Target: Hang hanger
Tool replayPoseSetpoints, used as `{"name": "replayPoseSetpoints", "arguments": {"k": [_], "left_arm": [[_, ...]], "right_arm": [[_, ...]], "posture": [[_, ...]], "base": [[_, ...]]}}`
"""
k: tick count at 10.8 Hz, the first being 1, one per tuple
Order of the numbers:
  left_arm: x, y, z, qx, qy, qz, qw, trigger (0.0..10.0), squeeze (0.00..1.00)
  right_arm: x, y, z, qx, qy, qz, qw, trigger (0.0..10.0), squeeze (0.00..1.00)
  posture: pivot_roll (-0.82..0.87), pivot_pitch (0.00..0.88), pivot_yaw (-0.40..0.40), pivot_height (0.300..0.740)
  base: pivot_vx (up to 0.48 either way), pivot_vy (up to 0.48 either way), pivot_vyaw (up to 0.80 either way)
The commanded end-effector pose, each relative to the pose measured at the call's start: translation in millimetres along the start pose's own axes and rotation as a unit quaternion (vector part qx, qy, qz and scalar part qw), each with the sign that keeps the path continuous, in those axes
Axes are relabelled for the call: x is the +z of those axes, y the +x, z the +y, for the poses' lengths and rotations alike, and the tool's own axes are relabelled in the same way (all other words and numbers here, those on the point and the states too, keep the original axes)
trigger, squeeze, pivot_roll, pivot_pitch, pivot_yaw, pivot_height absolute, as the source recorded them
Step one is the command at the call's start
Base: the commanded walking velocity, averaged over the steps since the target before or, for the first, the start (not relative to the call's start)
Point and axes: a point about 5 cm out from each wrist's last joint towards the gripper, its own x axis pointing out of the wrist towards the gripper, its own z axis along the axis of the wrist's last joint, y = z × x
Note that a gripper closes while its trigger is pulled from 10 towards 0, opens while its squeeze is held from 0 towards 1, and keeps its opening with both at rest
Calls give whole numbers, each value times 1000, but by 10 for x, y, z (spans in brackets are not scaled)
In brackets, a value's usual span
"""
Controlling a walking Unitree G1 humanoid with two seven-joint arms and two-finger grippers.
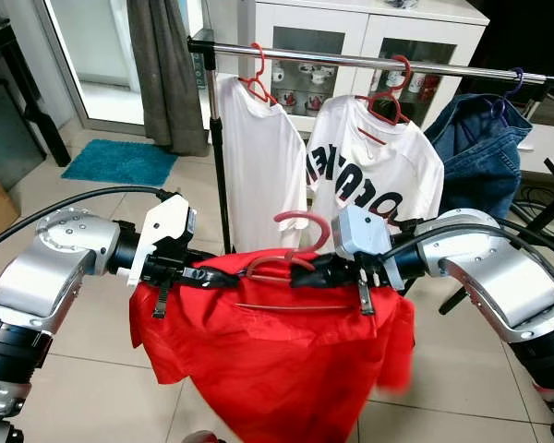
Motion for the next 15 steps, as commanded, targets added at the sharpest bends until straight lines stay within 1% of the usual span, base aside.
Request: {"name": "replayPoseSetpoints", "arguments": {"k": [1, 2, 3, 5, 6, 7, 8, 9, 10, 11, 12, 13, 14, 15], "left_arm": [[105, -68, 16, 16, 19, -15, 1000, 0, 0], [101, -70, 13, 20, 19, -16, 1000, 0, 0], [101, -73, 18, 25, 19, -19, 999, 0, 0], [77, -97, 27, 41, 18, -23, 999, 0, 0], [65, -122, 67, 71, 24, -31, 997, 10000, 0], [91, -168, 86, 71, 9, -68, 995, 10000, 0], [108, -184, 75, 67, 15, -76, 995, 10000, 1000], [140, -204, 41, 53, 11, -84, 995, 10000, 1000], [147, -196, 13, 45, 13, -81, 996, 10000, 1000], [150, -191, 10, 45, 15, -81, 996, 10000, 1000], [168, -198, 42, 62, 26, -75, 995, 10000, 1000], [200, -201, 78, 81, 33, -85, 993, 10000, 1000], [226, -199, 166, 142, 35, -110, 983, 10000, 1000], [219, -181, 227, 194, 29, -130, 972, 10000, 1000]], "right_arm": [[-92, -5, 16, -2, 14, 19, 1000, 3882, 0], [-105, -22, -13, -14, 15, 22, 1000, 824, 0], [-110, -25, -15, -15, 16, 21, 1000, 0, 0], [-97, -22, 17, -3, 21, 6, 1000, 0, 0], [-79, -28, 38, 2, 26, -7, 1000, 0, 0], [-92, -40, 53, 1, 30, -8, 1000, 0, 0], [-104, -49, 54, -1, 32, -7, 999, 0, 0], [-130, -69, 52, -7, 38, -3, 999, 0, 0], [-176, -91, 37, -21, 46, 6, 999, 0, 0], [-197, -102, 31, -28, 53, 8, 998, 0, 0], [-234, -121, 20, -45, 66, 9, 997, 0, 0], [-245, -123, 13, -56, 75, 5, 996, 0, 0], [-275, -111, 9, -90, 92, -7, 992, 0, 0], [-304, -98, 16, -124, 115, -20, 985, 0, 0]], "posture": [[3, 0, -33, 740], [5, 0, -41, 740], [5, 0, -43, 740], [10, 0, -51, 740], [12, 0, -54, 740], [11, 0, -55, 740], [11, 0, -55, 740], [12, 0, -54, 740], [12, 0, -49, 740], [13, 0, -49, 740], [13, 0, -50, 740], [13, 0, -50, 740], [10, 0, -49, 740], [10, 0, -48, 740]], "base": [[0, 0, 0], [0, 0, 0], [0, 0, 0], [0, 0, 0], [0, 0, 0], [0, 0, 0], [0, 0, 0], [0, 0, 0], [0, 0, 0], [0, 0, 0], [0, 0, 0], [0, 0, 0], [0, 0, 0], [0, 0, 0]]}}
